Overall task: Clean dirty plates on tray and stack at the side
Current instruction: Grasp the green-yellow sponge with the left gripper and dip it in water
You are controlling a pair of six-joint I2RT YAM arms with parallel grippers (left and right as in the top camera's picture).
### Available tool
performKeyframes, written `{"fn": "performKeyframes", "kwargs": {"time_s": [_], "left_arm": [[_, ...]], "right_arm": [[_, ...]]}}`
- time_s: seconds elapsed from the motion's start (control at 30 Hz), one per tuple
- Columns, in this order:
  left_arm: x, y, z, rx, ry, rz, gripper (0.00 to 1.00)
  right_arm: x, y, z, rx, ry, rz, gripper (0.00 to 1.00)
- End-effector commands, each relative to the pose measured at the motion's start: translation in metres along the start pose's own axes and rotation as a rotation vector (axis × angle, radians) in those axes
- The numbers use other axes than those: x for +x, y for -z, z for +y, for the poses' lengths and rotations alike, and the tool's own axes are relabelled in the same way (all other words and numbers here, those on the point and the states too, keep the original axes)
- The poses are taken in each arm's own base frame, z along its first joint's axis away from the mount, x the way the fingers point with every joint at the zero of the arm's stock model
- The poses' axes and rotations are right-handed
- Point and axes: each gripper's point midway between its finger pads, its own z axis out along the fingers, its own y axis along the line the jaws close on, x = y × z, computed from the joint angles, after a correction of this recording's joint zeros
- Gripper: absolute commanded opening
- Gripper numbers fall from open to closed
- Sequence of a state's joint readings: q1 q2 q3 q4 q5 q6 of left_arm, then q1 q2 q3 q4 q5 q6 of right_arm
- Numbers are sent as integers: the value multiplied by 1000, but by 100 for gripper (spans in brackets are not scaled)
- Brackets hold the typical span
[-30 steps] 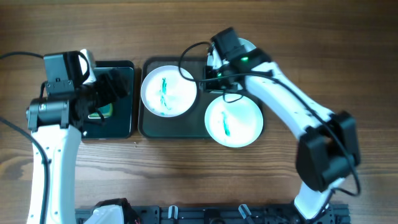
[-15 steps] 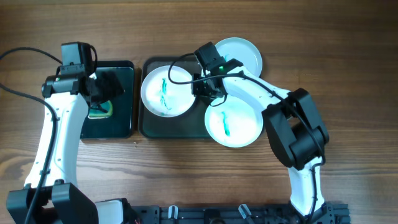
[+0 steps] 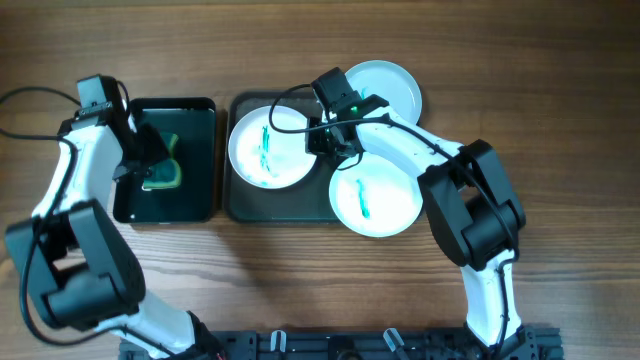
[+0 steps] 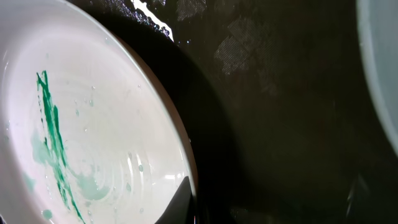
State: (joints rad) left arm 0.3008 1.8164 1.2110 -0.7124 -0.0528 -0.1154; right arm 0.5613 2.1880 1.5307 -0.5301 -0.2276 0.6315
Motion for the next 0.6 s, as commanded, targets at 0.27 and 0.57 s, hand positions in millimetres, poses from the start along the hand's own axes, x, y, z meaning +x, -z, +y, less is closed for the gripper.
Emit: {"fn": "performKeyframes", "kwargs": {"time_s": [0.27,0.57], "left_arm": [[-26,10,-18,59,-63,51,60],[9,-30,-45,119,-187,211,47]], "right_arm": [[6,-14,-6,20,-4,27,4],[6,-14,-6,20,-4,27,4]]}}
